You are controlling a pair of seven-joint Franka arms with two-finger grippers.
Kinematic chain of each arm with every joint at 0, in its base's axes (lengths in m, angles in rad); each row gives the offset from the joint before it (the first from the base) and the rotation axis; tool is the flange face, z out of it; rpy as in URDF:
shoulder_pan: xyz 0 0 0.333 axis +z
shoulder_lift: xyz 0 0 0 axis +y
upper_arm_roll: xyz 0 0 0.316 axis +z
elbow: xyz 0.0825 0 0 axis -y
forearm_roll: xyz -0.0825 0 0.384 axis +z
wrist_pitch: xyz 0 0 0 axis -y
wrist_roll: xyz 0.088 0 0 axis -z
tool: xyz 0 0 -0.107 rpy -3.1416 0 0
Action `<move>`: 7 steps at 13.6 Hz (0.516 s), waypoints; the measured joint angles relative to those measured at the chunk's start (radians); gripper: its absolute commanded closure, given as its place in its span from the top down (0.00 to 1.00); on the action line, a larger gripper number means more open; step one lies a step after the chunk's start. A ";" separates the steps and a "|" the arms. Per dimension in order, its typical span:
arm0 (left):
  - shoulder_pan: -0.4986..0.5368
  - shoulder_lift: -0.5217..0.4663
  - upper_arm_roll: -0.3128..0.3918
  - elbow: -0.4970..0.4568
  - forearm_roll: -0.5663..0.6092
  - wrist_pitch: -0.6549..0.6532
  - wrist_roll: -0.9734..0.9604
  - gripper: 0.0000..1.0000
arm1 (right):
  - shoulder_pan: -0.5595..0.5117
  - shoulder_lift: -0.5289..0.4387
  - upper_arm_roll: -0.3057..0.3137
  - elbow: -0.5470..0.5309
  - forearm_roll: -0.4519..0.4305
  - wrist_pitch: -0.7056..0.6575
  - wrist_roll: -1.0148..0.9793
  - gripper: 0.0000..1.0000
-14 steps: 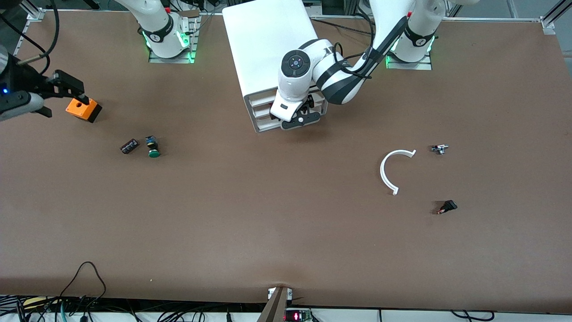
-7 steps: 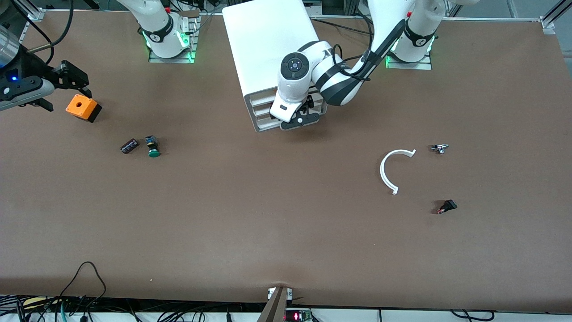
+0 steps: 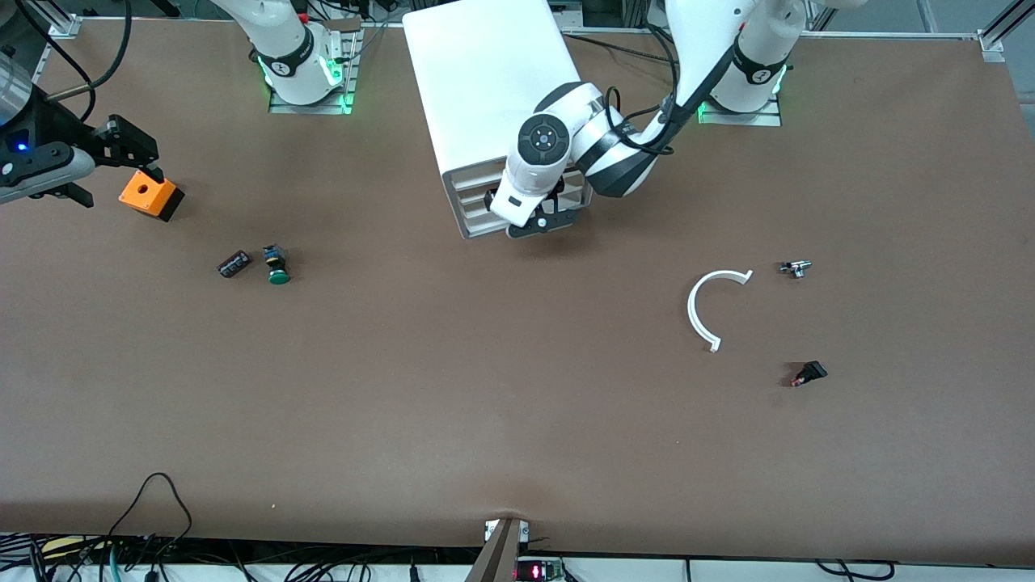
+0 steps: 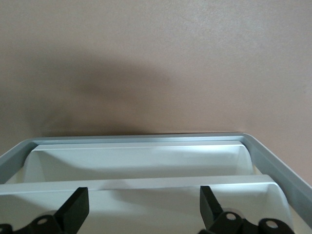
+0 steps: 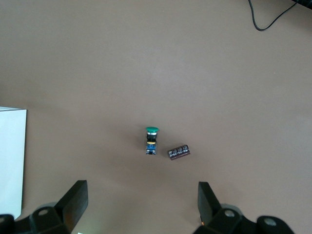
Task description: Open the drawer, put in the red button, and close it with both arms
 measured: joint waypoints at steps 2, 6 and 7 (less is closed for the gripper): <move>0.023 0.007 -0.004 0.006 0.000 -0.035 0.005 1.00 | 0.000 0.000 0.004 0.013 -0.001 0.000 0.001 1.00; 0.124 0.013 -0.003 0.072 0.005 -0.119 0.031 1.00 | 0.000 0.004 0.008 0.023 -0.001 -0.004 0.119 1.00; 0.150 0.008 -0.003 0.089 0.029 -0.131 0.036 1.00 | 0.001 0.007 0.013 0.026 -0.001 -0.004 0.135 1.00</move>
